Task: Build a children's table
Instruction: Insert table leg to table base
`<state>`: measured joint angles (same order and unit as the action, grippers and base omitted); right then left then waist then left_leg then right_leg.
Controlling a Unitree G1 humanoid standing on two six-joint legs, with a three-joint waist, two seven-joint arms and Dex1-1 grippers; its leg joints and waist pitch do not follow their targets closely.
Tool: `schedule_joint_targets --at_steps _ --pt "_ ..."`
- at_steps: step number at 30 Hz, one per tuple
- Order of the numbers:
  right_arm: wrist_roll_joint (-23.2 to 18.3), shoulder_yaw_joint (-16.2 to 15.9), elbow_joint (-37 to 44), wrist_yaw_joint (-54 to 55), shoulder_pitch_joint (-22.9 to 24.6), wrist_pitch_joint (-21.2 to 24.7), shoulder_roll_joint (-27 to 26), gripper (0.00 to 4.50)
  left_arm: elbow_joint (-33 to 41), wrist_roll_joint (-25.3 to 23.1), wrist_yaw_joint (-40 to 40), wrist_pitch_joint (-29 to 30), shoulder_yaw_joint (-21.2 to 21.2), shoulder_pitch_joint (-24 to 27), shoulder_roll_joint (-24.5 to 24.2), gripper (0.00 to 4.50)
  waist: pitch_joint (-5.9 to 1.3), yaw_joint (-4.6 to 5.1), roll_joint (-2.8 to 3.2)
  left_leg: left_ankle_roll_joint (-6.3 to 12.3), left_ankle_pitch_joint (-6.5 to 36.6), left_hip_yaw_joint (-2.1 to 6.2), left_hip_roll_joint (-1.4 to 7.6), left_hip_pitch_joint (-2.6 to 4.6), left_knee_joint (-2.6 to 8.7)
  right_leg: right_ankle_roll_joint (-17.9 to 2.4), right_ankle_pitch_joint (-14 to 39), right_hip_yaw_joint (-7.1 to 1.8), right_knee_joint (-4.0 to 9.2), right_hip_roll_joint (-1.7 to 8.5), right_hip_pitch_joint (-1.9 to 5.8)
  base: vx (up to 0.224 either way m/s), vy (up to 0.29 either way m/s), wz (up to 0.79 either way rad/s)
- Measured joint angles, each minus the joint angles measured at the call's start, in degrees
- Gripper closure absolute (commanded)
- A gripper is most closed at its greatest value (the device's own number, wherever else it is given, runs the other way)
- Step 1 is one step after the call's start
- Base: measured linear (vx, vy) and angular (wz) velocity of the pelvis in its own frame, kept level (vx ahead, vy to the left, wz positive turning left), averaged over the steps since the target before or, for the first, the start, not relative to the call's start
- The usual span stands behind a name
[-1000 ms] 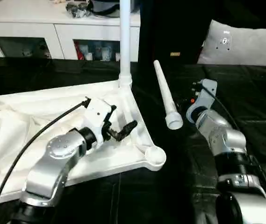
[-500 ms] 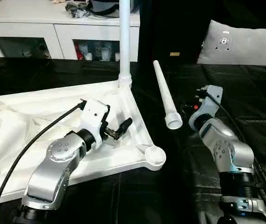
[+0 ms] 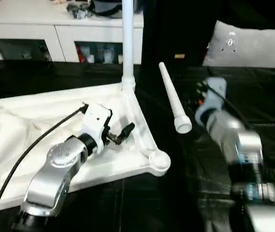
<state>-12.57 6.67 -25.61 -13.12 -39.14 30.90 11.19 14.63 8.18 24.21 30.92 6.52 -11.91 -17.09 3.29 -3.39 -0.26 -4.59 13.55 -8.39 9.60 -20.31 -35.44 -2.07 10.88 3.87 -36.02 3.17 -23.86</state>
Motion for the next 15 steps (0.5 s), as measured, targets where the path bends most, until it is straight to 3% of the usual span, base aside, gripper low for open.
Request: schedule_joint_targets --at_steps 9,15 --pt "3.0 -0.9 -22.6 -0.5 -10.6 -4.0 0.6 2.64 -0.6 0.0 0.5 0.0 -0.1 -0.4 -0.8 0.00 0.04 -0.19 -0.08 0.46 -0.3 -0.04 0.01 -0.14 0.00 0.0 0.0 0.02 -0.03 0.01 -0.12 0.000 0.000 0.00" --pt "4.5 -1.0 -30.7 -0.5 -13.8 -7.6 1.0 2.12 -0.6 0.0 0.6 0.0 -0.2 -0.6 -1.4 0.00 0.03 -0.34 -0.08 0.55 -0.3 -0.05 0.02 -0.14 0.00 -0.1 -0.1 0.04 -0.07 0.02 -0.12 0.000 0.000 0.00"
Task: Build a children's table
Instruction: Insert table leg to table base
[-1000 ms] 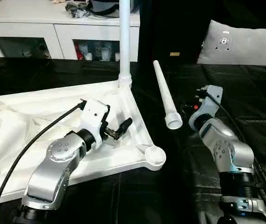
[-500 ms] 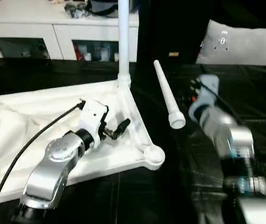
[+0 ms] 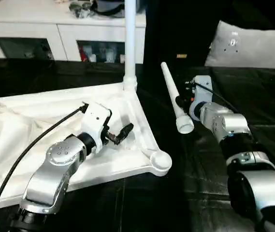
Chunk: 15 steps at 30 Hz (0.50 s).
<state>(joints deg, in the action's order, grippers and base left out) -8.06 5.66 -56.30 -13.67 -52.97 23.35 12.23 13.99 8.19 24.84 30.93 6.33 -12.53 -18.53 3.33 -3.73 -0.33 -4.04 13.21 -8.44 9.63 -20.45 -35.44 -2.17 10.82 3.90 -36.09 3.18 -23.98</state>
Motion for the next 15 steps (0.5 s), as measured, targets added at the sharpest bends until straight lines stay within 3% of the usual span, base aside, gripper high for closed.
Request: schedule_joint_targets --at_steps 7,15 --pt "0.9 0.7 -9.0 0.5 -5.0 -3.6 0.3 1.58 0.0 0.0 0.9 0.0 0.0 -0.7 -0.8 0.00 0.01 0.05 0.03 -0.06 -0.1 -0.02 0.04 0.03 0.00 -0.1 -0.1 0.05 -0.05 0.00 -0.01 0.000 0.000 0.00" --pt "2.2 0.9 -16.1 1.1 -5.7 -5.4 -0.3 1.00 0.5 2.2 2.5 2.1 -0.1 -0.6 -1.2 0.00 0.01 -0.16 0.02 -0.06 -0.1 -0.03 0.07 -0.01 -0.01 -0.1 -0.1 0.08 -0.05 0.00 -0.03 0.000 0.000 0.00"
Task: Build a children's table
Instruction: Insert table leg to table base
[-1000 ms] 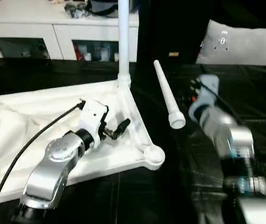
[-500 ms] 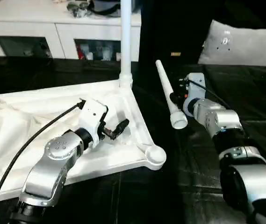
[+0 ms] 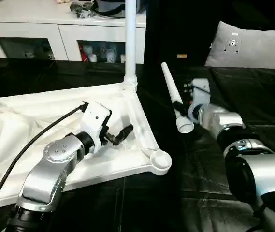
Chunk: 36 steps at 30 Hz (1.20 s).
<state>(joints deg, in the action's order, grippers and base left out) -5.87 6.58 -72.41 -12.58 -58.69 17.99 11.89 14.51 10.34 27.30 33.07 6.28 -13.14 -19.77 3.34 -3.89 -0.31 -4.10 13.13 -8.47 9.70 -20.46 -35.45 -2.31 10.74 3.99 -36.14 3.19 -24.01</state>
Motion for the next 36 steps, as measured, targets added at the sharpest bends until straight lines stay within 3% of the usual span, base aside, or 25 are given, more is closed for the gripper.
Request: schedule_joint_targets --at_steps 10,11,16,21,32,36 --pt "2.3 -2.0 -1.6 -3.1 0.0 1.1 -0.6 0.89 0.0 -0.2 -0.3 -0.2 0.0 0.0 0.1 0.00 -0.05 0.00 -0.09 -0.04 0.0 -0.04 0.04 0.20 0.00 0.0 0.0 0.00 -0.02 0.00 0.17 0.000 0.000 0.00" --pt "2.3 -1.9 -2.6 -3.0 0.0 2.1 -0.6 1.14 0.0 -0.2 -0.3 -0.2 0.1 0.0 0.1 0.00 -0.06 0.01 -0.11 -0.08 0.0 -0.04 0.04 0.22 0.00 0.0 0.0 0.00 -0.02 0.00 0.19 0.000 0.000 0.00" --pt "2.6 -1.5 -3.9 -3.0 0.4 4.2 -0.9 1.43 0.0 -0.2 -0.4 -0.3 0.2 0.0 0.1 0.00 -0.06 -0.07 -0.10 -0.13 -0.1 -0.05 0.07 0.13 0.00 -0.1 -0.1 0.03 -0.04 0.00 0.10 0.000 0.000 0.00" --pt "2.5 -1.4 -3.8 -3.4 0.4 4.2 -0.9 1.66 -0.1 -0.6 -0.5 -0.3 0.3 -0.1 0.1 0.00 -0.06 -0.21 -0.10 -0.13 -0.1 -0.06 0.08 0.12 0.00 -0.1 -0.1 0.03 -0.04 0.00 0.09 0.000 0.000 0.00" --pt "3.2 -1.2 -3.9 -5.3 0.8 3.1 -0.8 1.68 -0.3 -1.2 -0.4 -0.6 0.4 -0.2 0.0 0.00 -0.06 -0.18 -0.10 -0.12 -0.1 -0.07 0.09 0.11 0.00 -0.1 -0.1 0.04 -0.04 0.00 0.08 0.000 0.000 0.00" --pt "2.1 1.0 -3.3 -4.2 2.2 0.9 -0.7 1.68 -0.3 -1.2 -0.4 -0.6 0.4 -0.2 0.0 0.00 -0.06 -0.52 -0.10 -0.13 -0.1 -0.08 0.09 0.14 0.00 -0.1 -0.1 0.04 -0.04 0.00 0.10 0.000 0.000 0.00"
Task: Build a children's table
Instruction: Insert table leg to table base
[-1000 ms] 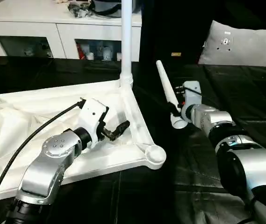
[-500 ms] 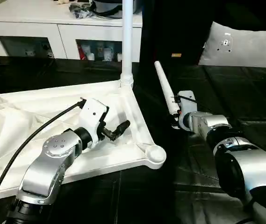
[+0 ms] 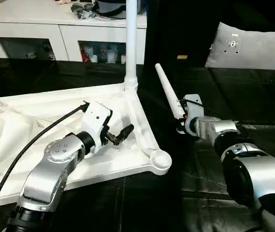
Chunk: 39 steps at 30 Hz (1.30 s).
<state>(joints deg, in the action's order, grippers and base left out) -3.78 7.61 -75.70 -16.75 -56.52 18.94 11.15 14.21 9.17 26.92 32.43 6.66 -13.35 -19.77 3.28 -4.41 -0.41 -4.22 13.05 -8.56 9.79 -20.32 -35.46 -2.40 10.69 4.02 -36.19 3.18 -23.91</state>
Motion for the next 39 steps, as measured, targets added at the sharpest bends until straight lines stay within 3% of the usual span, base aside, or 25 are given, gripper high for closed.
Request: schedule_joint_targets --at_steps 10,15,18,20,23,28,31,35,39 --pt "-5.8 6.1 4.3 -1.4 3.5 -7.9 0.8 1.69 0.0 0.0 0.2 -0.7 0.0 0.3 -0.2 0.00 0.03 -0.69 0.05 0.09 -0.1 -0.05 0.02 -0.09 0.00 0.0 0.0 0.00 -0.01 0.00 -0.09 0.000 0.000 0.00" --pt "-11.9 12.0 15.9 -4.2 8.4 -15.7 0.4 1.71 -0.5 0.0 0.1 -1.9 -0.1 -0.4 0.9 0.00 0.03 -0.90 0.06 0.10 -0.1 -0.06 0.05 -0.11 0.00 0.0 0.0 0.04 0.02 0.00 -0.09 0.000 0.000 0.00" --pt "-17.3 14.5 26.8 -8.4 13.3 -16.7 -2.1 1.72 -1.6 0.7 -0.3 -2.5 -0.7 -2.1 2.8 0.00 0.03 -1.01 0.06 0.15 -0.1 -0.08 0.06 -0.11 0.00 0.0 0.0 0.04 0.03 0.00 -0.08 0.000 0.000 0.00" --pt "-20.8 15.6 32.9 -10.1 15.2 -15.7 -3.4 1.72 -1.8 1.9 -0.6 -2.8 -1.3 -3.5 4.1 0.00 0.03 -0.84 0.05 0.16 -0.1 -0.10 0.07 -0.08 0.00 0.0 0.0 0.03 0.02 0.00 -0.07 0.000 0.000 0.00" --pt "-22.6 16.5 37.8 -9.8 16.2 -14.9 -3.4 1.73 -1.8 2.4 -1.1 -3.2 -1.6 -4.5 4.6 0.00 0.04 -0.78 0.00 0.15 -0.1 -0.10 0.08 -0.02 0.00 0.0 0.0 0.03 0.02 0.00 -0.02 0.000 0.000 0.00" --pt "-24.3 15.4 46.7 -11.0 22.0 -12.2 -3.9 1.73 -1.9 2.4 -1.2 -3.7 -1.9 -4.0 4.6 0.00 0.04 -0.82 -0.05 0.16 -0.1 -0.12 0.08 -0.12 0.01 0.1 0.0 0.02 0.07 0.00 -0.09 0.000 0.000 0.00" --pt "-27.9 14.9 52.3 -12.7 24.8 -8.9 -5.5 1.73 -2.0 3.4 -1.4 -3.8 -2.6 -4.7 6.3 0.00 0.24 -0.77 -0.42 0.16 -0.1 -0.11 0.09 -0.18 0.01 0.1 0.0 0.05 0.05 0.00 -0.14 0.000 0.000 0.00" --pt "-35.5 14.4 61.6 -15.6 25.5 -3.6 -6.6 1.73 -1.9 9.4 -1.9 -2.6 -6.1 -8.8 10.8 0.00 0.55 -1.01 -0.99 0.17 -0.2 -0.11 0.10 -0.17 0.01 0.1 0.0 0.05 0.10 0.00 -0.09 0.000 0.000 0.00" --pt "-41.3 12.2 69.8 -18.7 26.3 1.0 -7.1 1.73 -2.1 19.2 -2.5 -0.5 -11.8 -16.1 15.8 0.00 0.57 -1.41 -1.46 0.17 -0.1 -0.11 0.09 -0.18 0.01 0.1 0.0 0.04 0.13 0.00 -0.07 0.000 0.000 0.00"
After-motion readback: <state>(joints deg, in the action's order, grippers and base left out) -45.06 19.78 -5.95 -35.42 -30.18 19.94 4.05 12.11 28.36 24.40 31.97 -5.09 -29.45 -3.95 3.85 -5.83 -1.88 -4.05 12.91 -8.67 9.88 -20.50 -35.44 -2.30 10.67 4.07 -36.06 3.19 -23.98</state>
